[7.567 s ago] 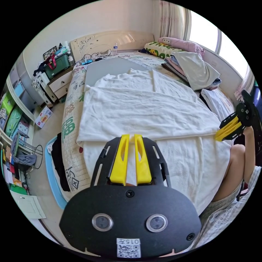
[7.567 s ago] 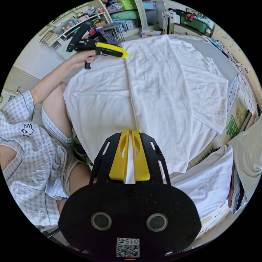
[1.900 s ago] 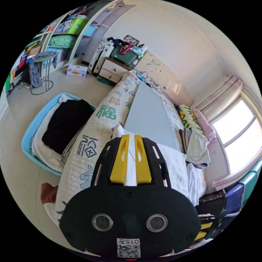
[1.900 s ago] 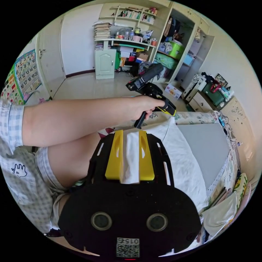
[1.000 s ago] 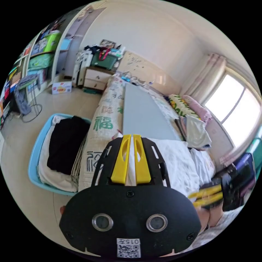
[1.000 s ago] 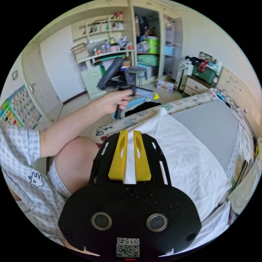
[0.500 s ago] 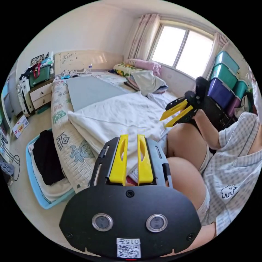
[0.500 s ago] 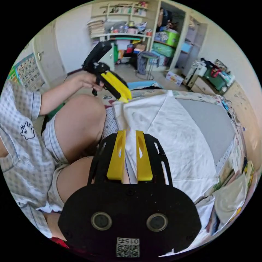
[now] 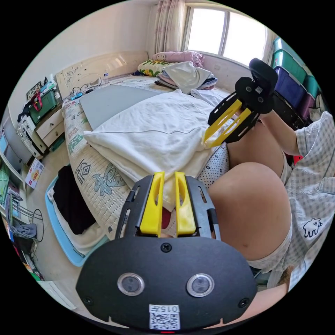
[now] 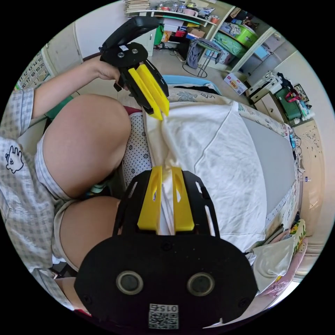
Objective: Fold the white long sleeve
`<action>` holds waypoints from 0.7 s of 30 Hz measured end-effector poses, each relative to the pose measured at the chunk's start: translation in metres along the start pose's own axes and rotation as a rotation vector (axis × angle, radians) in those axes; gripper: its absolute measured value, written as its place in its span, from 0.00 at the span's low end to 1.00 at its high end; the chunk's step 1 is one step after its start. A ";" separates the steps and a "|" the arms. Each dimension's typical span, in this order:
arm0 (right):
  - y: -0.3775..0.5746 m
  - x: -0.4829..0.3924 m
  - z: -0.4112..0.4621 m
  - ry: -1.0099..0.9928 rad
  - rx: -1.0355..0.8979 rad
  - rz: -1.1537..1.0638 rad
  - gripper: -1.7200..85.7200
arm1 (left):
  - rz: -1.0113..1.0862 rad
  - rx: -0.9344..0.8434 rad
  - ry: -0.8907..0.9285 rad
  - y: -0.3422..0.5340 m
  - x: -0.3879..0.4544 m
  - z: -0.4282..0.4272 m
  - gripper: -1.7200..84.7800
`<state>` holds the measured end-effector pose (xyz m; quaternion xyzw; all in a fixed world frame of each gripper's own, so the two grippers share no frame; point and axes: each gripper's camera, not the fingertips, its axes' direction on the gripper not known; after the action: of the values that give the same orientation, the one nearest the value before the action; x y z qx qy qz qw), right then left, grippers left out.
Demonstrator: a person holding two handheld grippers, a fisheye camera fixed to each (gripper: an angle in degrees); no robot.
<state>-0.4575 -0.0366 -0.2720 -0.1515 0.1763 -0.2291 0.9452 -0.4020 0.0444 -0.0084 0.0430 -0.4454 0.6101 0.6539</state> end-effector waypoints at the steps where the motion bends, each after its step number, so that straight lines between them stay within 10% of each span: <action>1: -0.003 -0.001 0.011 0.012 -0.017 0.006 0.08 | -0.003 0.001 -0.005 0.001 0.001 0.004 0.06; 21: 0.095 -0.029 0.103 -0.189 0.124 0.106 0.07 | -0.018 -0.071 -0.104 -0.019 0.038 0.033 0.02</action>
<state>-0.4036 0.0796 -0.2074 -0.1043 0.0799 -0.1740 0.9759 -0.4089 0.0487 0.0445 0.0553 -0.4996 0.5852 0.6363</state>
